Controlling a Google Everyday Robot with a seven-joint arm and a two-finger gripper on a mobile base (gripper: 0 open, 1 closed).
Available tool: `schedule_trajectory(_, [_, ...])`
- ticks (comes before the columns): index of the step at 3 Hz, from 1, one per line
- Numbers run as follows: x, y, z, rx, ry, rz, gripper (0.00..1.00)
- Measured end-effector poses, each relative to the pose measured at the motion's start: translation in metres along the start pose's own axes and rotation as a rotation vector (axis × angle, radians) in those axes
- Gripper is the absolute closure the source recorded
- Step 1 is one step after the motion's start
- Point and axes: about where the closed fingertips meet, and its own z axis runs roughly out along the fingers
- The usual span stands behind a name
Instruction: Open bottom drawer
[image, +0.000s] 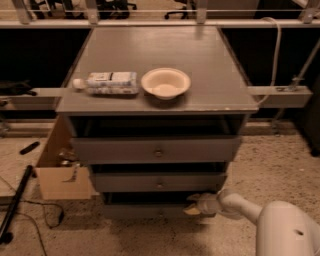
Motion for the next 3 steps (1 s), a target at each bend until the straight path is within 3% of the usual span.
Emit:
schedule_trajectory(2, [0.0042, 0.0102, -0.0044, -0.013, 0.008, 0.006, 1.0])
schedule_trajectory(3, [0.0042, 0.0102, -0.0044, -0.013, 0.008, 0.006, 0.82])
